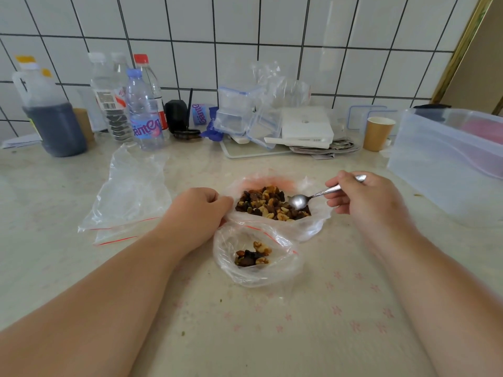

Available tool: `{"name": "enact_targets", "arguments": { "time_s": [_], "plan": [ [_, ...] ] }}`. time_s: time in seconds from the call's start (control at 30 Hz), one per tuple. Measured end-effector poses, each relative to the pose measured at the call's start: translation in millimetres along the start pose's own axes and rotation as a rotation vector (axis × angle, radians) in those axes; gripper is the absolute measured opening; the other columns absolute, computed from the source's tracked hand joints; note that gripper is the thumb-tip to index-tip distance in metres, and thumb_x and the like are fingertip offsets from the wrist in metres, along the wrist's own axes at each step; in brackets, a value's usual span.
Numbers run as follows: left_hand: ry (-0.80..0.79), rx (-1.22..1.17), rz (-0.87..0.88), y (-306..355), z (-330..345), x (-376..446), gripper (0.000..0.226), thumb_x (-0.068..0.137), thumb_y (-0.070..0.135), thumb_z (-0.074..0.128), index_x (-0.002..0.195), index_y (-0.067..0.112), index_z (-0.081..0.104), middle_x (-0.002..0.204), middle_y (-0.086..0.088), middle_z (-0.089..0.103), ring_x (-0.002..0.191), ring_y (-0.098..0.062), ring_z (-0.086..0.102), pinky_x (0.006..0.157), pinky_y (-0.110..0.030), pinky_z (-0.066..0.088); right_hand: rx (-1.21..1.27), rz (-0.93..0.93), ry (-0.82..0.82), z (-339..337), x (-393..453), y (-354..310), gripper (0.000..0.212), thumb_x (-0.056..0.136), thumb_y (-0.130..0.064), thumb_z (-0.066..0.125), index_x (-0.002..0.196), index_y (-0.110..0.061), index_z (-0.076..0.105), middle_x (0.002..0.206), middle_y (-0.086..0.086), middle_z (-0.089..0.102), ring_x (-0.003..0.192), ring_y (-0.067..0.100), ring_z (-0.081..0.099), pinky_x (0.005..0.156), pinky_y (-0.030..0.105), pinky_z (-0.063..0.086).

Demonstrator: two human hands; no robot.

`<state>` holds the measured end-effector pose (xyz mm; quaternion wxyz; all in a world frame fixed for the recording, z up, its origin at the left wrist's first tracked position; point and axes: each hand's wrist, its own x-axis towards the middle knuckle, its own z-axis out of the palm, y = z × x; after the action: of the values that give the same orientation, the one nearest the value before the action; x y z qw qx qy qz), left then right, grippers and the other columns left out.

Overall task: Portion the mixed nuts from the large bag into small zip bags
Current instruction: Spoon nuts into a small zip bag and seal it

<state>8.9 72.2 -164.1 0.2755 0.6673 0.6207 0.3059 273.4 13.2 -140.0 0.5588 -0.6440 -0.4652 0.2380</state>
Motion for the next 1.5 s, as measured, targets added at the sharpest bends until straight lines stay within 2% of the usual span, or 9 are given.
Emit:
{"name": "enact_targets", "arguments": {
  "time_s": [0.17,0.43,0.63,0.8,0.97,1.13,1.23,1.37,1.5],
  "plan": [
    [0.003,-0.001,0.029,1,0,-2,0.042,0.095,0.042,0.060,0.059,0.019,0.060,0.049,0.013,0.060,0.051,-0.007,0.054,0.054,-0.027,0.042,0.174,0.145,-0.071,11,1,5,0.028,0.100,-0.021,0.055,0.084,-0.008,0.073,0.067,0.009,0.073,0.060,0.015,0.070,0.059,0.025,0.056],
    [-0.011,-0.019,0.018,4,-2,-5,0.041,0.094,0.043,0.061,0.061,0.019,0.063,0.049,0.011,0.060,0.057,-0.014,0.057,0.058,-0.029,0.046,0.451,0.379,-0.066,10,1,1,0.027,0.101,-0.015,0.051,0.082,-0.003,0.066,0.056,0.006,0.069,0.049,0.010,0.067,0.047,0.020,0.054],
    [-0.001,-0.018,0.000,3,-2,-4,0.042,0.094,0.042,0.061,0.059,0.019,0.062,0.047,0.011,0.059,0.057,-0.014,0.057,0.057,-0.029,0.043,0.568,0.382,-0.063,4,3,-1,0.029,0.102,-0.018,0.050,0.083,-0.004,0.067,0.062,0.009,0.072,0.052,0.012,0.068,0.047,0.020,0.053],
    [0.001,-0.015,-0.015,2,-1,-4,0.041,0.093,0.044,0.061,0.061,0.018,0.064,0.049,0.010,0.061,0.056,-0.013,0.058,0.056,-0.028,0.044,0.597,0.351,-0.155,1,-3,-12,0.031,0.101,-0.019,0.051,0.081,-0.003,0.069,0.066,0.012,0.072,0.051,0.013,0.066,0.046,0.020,0.052],
    [0.005,0.002,-0.008,2,0,-3,0.040,0.095,0.043,0.060,0.065,0.017,0.064,0.053,0.007,0.058,0.055,-0.013,0.055,0.053,-0.027,0.043,0.527,0.262,-0.355,-1,-15,-23,0.042,0.100,-0.019,0.051,0.068,-0.007,0.074,0.065,0.014,0.069,0.051,0.016,0.063,0.045,0.022,0.050],
    [0.047,0.014,0.031,3,1,-4,0.037,0.097,0.040,0.056,0.069,0.017,0.065,0.059,0.005,0.063,0.058,-0.014,0.056,0.054,-0.029,0.041,0.432,-0.062,-0.574,-1,-26,-27,0.029,0.088,-0.031,0.062,0.079,-0.008,0.076,0.076,0.020,0.071,0.061,0.023,0.063,0.054,0.026,0.051],
    [0.088,0.037,0.083,3,2,-4,0.035,0.097,0.039,0.056,0.070,0.018,0.061,0.061,0.004,0.062,0.058,-0.014,0.054,0.053,-0.028,0.037,0.232,-0.258,-0.652,-3,-30,-24,0.025,0.088,-0.033,0.061,0.084,-0.016,0.078,0.083,0.015,0.074,0.070,0.025,0.066,0.061,0.025,0.050],
    [0.121,0.030,0.149,-1,3,-2,0.032,0.096,0.039,0.060,0.075,0.015,0.061,0.066,-0.002,0.066,0.055,-0.010,0.051,0.051,-0.025,0.040,0.323,-0.284,-0.571,-3,-27,-21,0.026,0.093,-0.025,0.056,0.084,-0.014,0.078,0.081,0.014,0.074,0.068,0.025,0.065,0.061,0.025,0.050],
    [0.124,0.031,0.165,-3,4,0,0.033,0.097,0.039,0.061,0.075,0.015,0.062,0.069,-0.005,0.067,0.047,0.001,0.050,0.044,-0.017,0.038,0.426,-0.148,-0.245,-6,-16,-18,0.029,0.095,-0.029,0.057,0.078,-0.017,0.077,0.078,0.013,0.074,0.065,0.020,0.066,0.060,0.026,0.052]
  ]
}}
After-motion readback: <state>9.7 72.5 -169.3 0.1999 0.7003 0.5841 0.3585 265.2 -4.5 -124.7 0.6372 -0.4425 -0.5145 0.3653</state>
